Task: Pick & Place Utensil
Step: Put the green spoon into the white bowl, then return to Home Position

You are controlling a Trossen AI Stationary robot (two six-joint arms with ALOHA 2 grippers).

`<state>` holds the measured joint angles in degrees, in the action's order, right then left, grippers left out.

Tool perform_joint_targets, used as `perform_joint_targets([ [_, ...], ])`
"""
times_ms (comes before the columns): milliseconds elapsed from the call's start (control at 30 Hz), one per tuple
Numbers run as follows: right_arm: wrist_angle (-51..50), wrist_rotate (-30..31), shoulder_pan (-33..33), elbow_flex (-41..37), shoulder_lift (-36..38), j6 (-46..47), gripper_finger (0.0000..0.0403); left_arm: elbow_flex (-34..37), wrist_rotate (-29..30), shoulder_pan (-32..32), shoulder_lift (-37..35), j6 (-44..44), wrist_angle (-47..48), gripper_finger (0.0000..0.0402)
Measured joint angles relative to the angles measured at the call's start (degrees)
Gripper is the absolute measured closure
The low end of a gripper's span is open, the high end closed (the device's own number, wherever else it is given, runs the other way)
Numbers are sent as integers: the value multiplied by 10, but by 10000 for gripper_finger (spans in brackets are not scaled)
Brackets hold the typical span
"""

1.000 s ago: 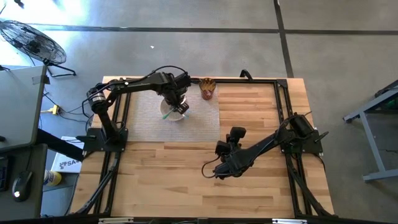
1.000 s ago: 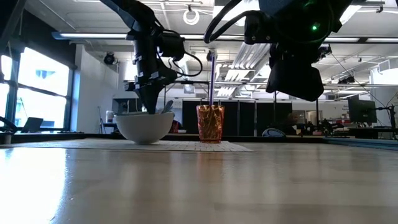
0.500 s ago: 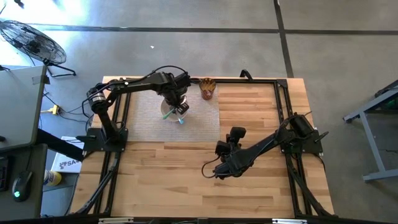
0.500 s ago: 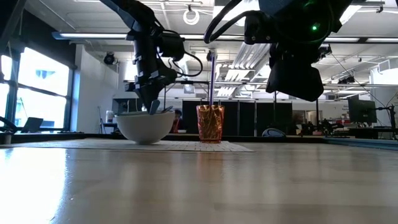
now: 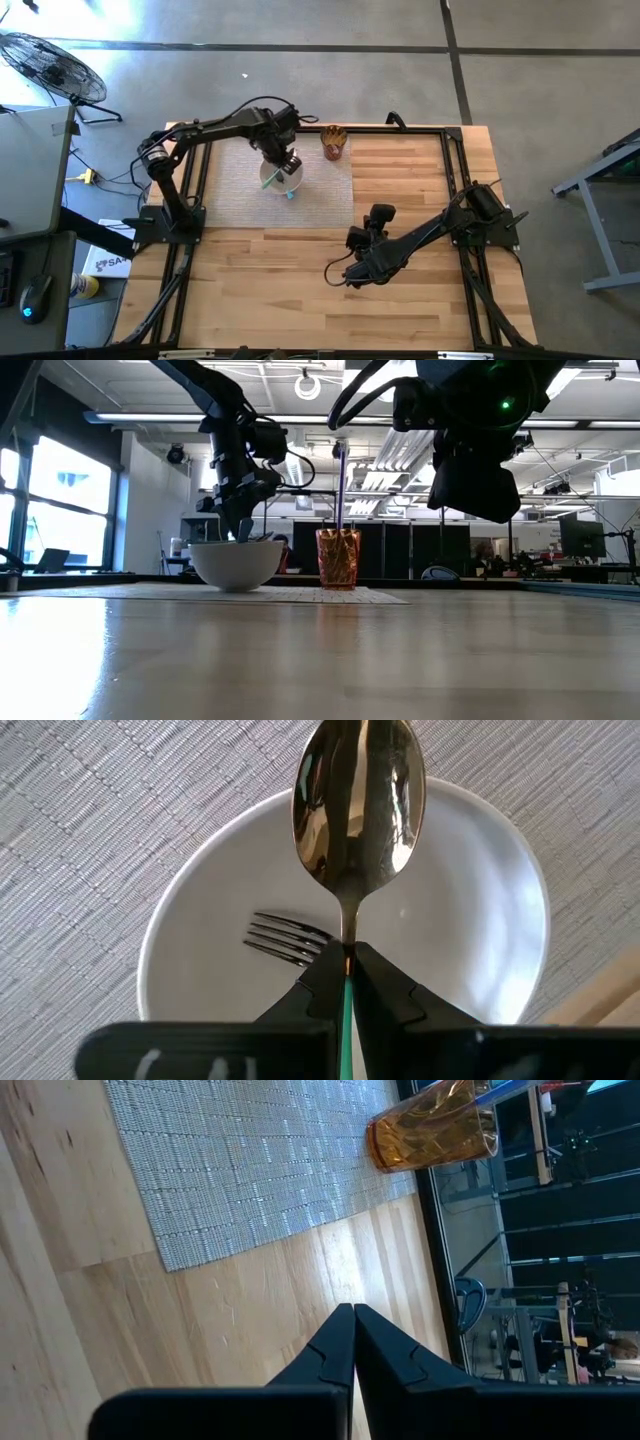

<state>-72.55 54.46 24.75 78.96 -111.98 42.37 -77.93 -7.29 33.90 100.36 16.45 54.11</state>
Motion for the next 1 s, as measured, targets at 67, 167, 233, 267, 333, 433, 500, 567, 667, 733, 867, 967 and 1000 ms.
perform_joint_targets([
  [67, 0, 0, 0, 0, 0, 0, 402, 0, -1, 0, 0, -1, 0, 391],
  [167, 0, 0, 0, 0, 0, 0, 402, 0, -13, 0, 0, -8, 2, 384],
  [233, 0, 0, 0, 0, 0, 0, 402, 0, -21, -1, 0, -14, 2, 369],
  [267, 0, 0, 0, 0, 0, 0, 402, 0, -23, -1, 0, -16, 0, 359],
  [333, 0, 0, 0, 0, 0, 0, 402, 0, -20, 0, 0, -20, -4, 340],
  [433, 0, 0, 0, 0, 0, 1, 402, 0, -15, 0, 0, -25, -7, 316],
  [500, 0, -1, 0, 0, 0, 1, 401, 0, -7, 0, 0, -25, -9, 306],
  [567, 0, -2, 0, 0, 0, 2, 401, 0, 1, 0, 0, -25, -9, 302],
  [667, 2, -2, 0, 0, 0, 2, 401, -1, 4, 1, 0, -30, -11, 300],
  [733, 3, -2, 0, 0, 0, 2, 401, -13, 4, 4, 0, -35, 0, 300],
  [867, 3, -14, 0, 0, 0, -2, 402, -53, 4, 6, 0, -45, 27, 300],
  [967, 3, -30, 0, 0, 0, -11, 402, -76, 8, 6, -7, -59, 50, 300],
  [1000, 3, -32, 0, 0, 0, -12, 402, -77, 11, 4, -14, -64, 52, 300],
])
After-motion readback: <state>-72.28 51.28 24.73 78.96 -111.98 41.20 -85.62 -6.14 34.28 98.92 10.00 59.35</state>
